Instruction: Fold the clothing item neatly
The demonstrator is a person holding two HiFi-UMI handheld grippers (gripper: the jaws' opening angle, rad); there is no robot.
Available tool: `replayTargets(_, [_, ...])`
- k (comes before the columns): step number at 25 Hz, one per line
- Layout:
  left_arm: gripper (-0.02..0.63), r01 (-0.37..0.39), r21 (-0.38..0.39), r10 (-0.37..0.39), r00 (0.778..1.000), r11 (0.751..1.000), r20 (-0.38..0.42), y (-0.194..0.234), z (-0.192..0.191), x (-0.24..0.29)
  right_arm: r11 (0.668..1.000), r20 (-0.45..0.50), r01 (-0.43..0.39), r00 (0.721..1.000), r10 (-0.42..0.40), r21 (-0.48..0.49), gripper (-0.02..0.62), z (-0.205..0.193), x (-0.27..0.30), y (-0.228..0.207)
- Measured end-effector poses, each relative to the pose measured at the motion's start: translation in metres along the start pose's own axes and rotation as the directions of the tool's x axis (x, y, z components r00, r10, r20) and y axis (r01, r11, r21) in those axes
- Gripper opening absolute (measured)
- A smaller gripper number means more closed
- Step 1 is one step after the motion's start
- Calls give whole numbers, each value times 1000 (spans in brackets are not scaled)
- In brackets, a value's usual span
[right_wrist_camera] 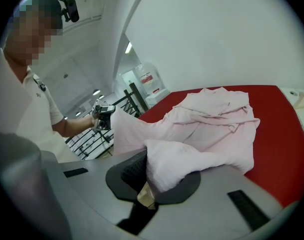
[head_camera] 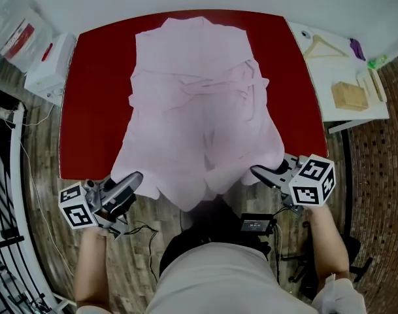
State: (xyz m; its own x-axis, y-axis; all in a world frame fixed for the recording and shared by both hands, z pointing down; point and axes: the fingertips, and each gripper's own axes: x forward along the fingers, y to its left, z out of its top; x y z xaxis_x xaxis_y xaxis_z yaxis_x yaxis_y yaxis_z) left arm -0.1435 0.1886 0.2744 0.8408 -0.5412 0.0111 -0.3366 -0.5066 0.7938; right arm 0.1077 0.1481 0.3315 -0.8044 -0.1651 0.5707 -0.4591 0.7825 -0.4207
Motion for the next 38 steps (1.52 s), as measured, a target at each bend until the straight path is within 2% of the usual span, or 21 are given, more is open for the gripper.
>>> replayTargets(9, [18,-84,54,80,994,995,71,20,92,21,997,71,-71,995,71,-2,32,90,-36,-61])
replayTargets(13, [18,-115,102,111,993,988,49,29,120,39,996,74,-84,994,86,-34,32,123,-38,-88])
replayTargets(19, [18,-123,148,119,992,981,35,41,167,59,995,72,-77,994,81,-61,32,170,-32,-114])
replayTargets(24, [18,-95,179,94,995,979,13,61,209,66,997,73,-59,995,62,-47,32,205,-17,-136])
replayTargets(32, [18,7,197,6,998,980,-65,102,266,89,1000,63,21,998,-21,-2,32,243,-3,-174])
replayTargets(34, [18,28,188,-12,996,982,-87,121,283,96,999,47,43,998,-44,15,32,255,5,-189])
replayTargets(38, [18,48,136,-31,992,990,-122,185,320,114,995,11,66,998,-67,76,32,286,41,-239])
